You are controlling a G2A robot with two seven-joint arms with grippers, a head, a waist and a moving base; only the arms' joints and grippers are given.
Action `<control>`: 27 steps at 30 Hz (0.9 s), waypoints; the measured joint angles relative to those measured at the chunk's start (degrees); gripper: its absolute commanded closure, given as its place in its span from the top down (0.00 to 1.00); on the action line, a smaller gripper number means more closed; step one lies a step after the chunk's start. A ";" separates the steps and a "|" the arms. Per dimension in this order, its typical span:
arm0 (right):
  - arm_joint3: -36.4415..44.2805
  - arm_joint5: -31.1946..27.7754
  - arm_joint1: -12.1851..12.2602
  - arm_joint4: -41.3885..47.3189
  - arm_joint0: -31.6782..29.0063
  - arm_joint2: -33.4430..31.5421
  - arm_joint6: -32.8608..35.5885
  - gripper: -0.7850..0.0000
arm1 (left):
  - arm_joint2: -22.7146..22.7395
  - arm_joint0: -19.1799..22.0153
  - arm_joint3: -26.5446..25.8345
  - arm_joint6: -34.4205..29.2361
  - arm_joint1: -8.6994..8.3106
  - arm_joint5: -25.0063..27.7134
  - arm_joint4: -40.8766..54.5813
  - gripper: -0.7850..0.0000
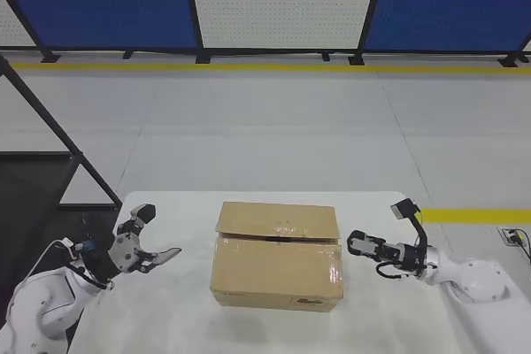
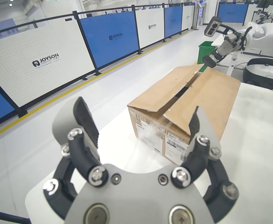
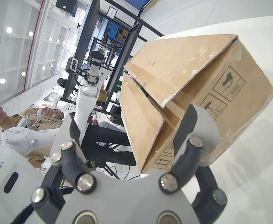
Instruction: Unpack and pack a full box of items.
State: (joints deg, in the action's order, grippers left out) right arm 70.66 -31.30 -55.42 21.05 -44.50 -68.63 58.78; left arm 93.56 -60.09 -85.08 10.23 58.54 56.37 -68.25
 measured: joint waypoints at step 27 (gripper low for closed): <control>4.93 -2.48 0.11 13.18 0.69 3.23 11.74 1.00 | -0.04 0.13 -0.02 -1.84 -0.23 -1.12 2.55 1.00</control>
State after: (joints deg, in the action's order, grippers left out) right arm 75.59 -33.78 -55.30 34.23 -43.81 -65.40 70.52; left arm 93.52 -59.96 -85.09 8.39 58.31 55.24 -65.70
